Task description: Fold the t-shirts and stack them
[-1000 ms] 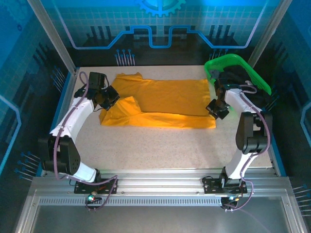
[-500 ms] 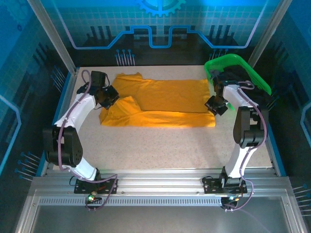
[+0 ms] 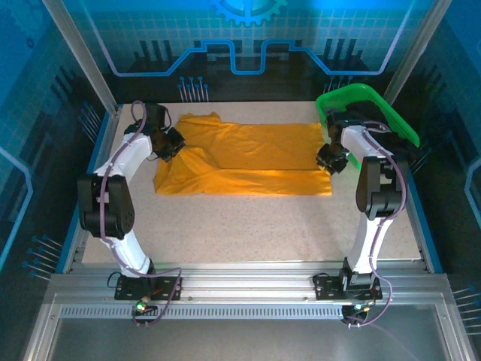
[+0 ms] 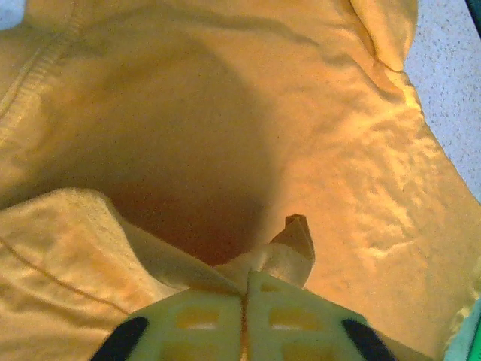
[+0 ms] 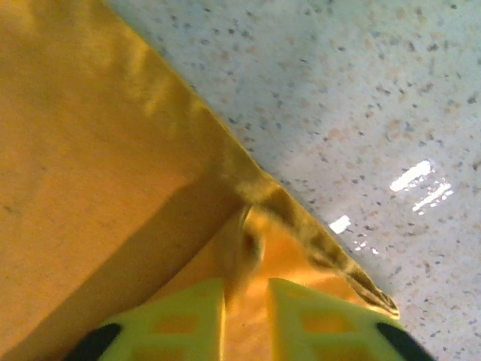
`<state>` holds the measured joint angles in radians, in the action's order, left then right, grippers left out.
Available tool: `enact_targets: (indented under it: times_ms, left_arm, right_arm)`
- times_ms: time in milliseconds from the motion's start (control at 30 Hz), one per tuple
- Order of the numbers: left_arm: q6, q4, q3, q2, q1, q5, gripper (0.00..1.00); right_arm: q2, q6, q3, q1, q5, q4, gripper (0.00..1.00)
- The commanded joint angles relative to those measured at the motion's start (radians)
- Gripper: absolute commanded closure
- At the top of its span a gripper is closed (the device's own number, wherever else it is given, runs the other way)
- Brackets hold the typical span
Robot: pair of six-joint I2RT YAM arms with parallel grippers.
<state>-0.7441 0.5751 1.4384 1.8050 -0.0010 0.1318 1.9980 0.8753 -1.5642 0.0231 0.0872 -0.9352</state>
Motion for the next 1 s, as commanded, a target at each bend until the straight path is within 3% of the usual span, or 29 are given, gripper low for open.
enact_targets:
  times_ms: [0, 33, 167, 267, 433, 600, 833, 967]
  left_arm:
    - [0.064, 0.084, 0.089, 0.036, 0.026, 0.006, 0.54]
    - [0.072, 0.103, 0.093, 0.027, 0.032, -0.01, 0.48]
    - [0.046, 0.137, -0.02, -0.084, 0.076, -0.049, 0.46]
    - [0.002, 0.151, -0.178, -0.18, 0.121, -0.061, 0.49]
    - [-0.035, 0.083, -0.378, -0.224, 0.21, 0.026, 0.54]
    - [-0.048, 0.013, -0.446, -0.183, 0.257, 0.069, 0.54]
    - [-0.04, -0.021, -0.441, -0.113, 0.257, 0.054, 0.55]
    - [-0.053, -0.069, -0.431, -0.072, 0.256, 0.074, 0.65]
  right_arm:
    - [-0.014, -0.088, -0.059, -0.009, -0.018, -0.036, 0.54]
    - [-0.031, -0.103, -0.057, -0.012, -0.017, -0.04, 0.49]
    - [-0.159, -0.146, 0.039, -0.017, -0.013, -0.032, 0.4]
    - [-0.27, -0.15, 0.184, -0.025, -0.035, -0.002, 0.39]
    - [-0.394, -0.147, 0.426, -0.029, -0.096, 0.103, 0.42]
    - [-0.421, -0.147, 0.553, -0.062, -0.146, 0.207, 0.43]
    - [-0.362, -0.151, 0.561, -0.085, -0.15, 0.254, 0.44]
    - [-0.317, -0.142, 0.55, -0.085, -0.137, 0.265, 0.46]
